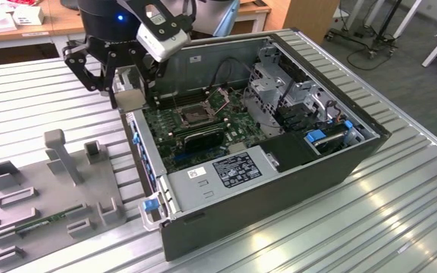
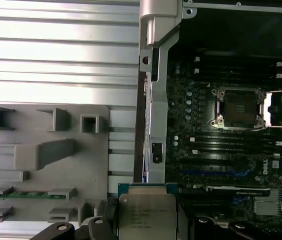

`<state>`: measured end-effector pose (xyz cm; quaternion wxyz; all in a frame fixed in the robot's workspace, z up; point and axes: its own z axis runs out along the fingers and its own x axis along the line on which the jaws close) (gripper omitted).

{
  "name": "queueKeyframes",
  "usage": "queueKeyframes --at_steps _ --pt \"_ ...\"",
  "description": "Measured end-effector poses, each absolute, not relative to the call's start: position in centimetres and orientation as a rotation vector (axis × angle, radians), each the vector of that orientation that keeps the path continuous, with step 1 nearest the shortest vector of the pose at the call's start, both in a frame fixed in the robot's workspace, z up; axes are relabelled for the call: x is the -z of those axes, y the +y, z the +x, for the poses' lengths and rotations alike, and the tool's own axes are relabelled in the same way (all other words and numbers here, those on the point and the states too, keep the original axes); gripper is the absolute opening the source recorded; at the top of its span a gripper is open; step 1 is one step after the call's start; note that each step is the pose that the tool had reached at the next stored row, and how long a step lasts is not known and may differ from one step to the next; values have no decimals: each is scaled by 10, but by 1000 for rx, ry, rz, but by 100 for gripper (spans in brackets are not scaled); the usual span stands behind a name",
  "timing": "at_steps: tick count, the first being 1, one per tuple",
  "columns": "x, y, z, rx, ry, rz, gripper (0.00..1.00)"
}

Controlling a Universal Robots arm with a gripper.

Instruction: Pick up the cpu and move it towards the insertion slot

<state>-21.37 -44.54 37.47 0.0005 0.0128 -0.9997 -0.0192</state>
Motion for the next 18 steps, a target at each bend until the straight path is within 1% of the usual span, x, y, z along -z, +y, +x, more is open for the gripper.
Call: queueKeyframes --at_steps 18 --pt "-375 -445 -195 60 -3140 40 55"
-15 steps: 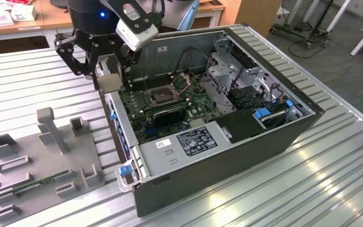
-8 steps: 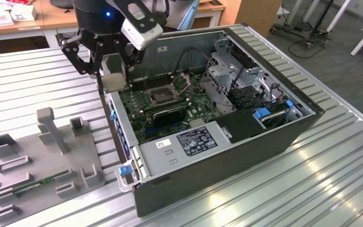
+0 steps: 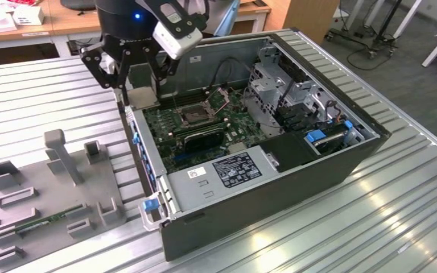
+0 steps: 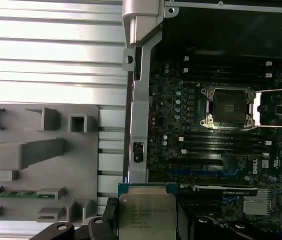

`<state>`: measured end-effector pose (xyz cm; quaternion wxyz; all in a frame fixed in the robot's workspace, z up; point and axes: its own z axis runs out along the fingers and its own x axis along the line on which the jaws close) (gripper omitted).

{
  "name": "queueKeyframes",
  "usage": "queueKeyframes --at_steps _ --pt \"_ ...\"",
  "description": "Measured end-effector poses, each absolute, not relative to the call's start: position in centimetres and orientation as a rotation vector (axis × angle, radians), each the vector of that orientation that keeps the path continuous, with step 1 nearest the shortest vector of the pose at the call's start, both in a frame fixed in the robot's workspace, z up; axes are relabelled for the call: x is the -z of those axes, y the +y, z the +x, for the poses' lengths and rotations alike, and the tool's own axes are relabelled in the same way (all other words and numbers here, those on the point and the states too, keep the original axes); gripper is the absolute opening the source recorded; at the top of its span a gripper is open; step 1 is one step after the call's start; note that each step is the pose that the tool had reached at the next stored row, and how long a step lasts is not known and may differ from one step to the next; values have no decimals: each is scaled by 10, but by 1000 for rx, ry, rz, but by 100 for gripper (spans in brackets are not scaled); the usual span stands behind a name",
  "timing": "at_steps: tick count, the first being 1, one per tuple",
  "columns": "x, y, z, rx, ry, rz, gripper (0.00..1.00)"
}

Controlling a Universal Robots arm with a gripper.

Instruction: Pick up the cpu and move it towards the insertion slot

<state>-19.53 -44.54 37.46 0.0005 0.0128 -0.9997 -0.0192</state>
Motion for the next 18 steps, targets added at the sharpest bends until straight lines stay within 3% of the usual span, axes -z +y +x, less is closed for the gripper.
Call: queueKeyframes --at_steps 18 --pt "-375 -445 -178 60 -3140 40 55"
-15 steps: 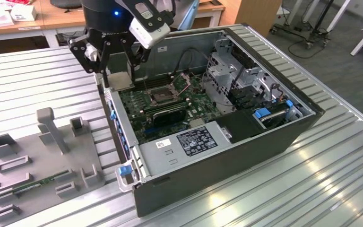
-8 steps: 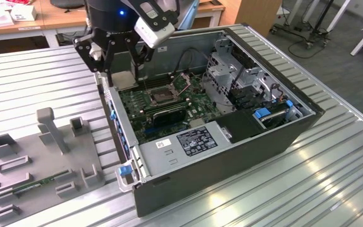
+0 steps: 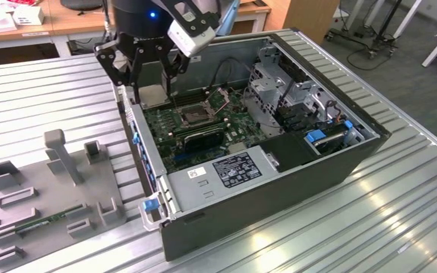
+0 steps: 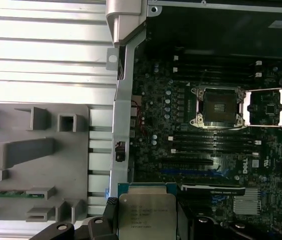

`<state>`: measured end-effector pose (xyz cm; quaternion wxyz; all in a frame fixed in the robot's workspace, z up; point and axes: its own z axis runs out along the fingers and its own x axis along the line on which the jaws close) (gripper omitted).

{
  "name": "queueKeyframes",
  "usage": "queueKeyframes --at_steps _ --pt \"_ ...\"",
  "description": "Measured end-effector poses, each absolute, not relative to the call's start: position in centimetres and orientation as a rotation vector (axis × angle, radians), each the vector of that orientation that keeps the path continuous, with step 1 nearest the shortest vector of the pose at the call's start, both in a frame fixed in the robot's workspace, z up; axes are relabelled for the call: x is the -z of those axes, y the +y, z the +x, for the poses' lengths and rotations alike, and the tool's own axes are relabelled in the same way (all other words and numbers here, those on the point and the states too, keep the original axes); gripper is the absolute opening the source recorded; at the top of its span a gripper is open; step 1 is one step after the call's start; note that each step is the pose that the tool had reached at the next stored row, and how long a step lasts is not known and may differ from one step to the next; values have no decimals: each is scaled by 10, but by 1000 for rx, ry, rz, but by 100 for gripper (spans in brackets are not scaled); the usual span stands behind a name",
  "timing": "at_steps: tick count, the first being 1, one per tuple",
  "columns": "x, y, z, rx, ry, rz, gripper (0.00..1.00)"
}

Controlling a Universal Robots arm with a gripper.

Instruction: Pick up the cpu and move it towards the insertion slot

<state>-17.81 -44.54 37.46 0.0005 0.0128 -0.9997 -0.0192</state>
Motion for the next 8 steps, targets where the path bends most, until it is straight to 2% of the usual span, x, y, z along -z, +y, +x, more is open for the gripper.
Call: queueKeyframes --at_steps 8 --pt "-375 -445 -172 60 -3140 40 55"
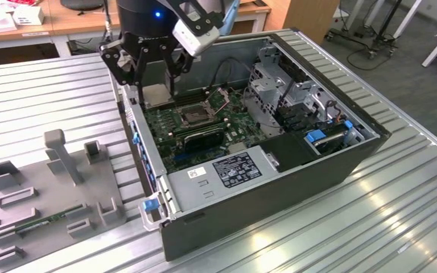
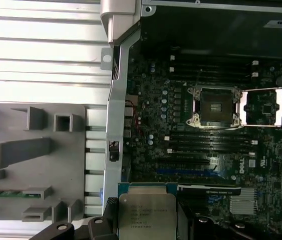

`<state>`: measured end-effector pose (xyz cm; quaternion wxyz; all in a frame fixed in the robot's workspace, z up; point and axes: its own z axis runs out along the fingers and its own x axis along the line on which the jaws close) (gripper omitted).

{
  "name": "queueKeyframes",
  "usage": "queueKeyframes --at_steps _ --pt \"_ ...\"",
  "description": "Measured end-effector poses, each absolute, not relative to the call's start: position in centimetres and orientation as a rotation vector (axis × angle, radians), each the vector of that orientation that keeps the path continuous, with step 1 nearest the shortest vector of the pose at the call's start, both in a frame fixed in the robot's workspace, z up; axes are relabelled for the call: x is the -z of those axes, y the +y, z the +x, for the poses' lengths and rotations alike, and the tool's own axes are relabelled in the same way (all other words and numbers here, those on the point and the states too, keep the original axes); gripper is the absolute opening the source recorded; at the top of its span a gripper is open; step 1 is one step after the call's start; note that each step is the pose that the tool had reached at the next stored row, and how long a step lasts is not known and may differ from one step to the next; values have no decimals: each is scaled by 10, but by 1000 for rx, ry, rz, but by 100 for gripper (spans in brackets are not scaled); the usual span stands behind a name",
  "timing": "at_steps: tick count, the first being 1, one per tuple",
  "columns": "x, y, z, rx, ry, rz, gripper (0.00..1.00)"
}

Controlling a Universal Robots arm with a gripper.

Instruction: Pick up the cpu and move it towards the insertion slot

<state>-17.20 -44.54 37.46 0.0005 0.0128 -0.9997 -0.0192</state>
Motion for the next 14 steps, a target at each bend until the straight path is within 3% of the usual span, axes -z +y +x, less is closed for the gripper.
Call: queueKeyframes --at_steps 14 --pt "-375 -445 -161 60 -3140 40 55"
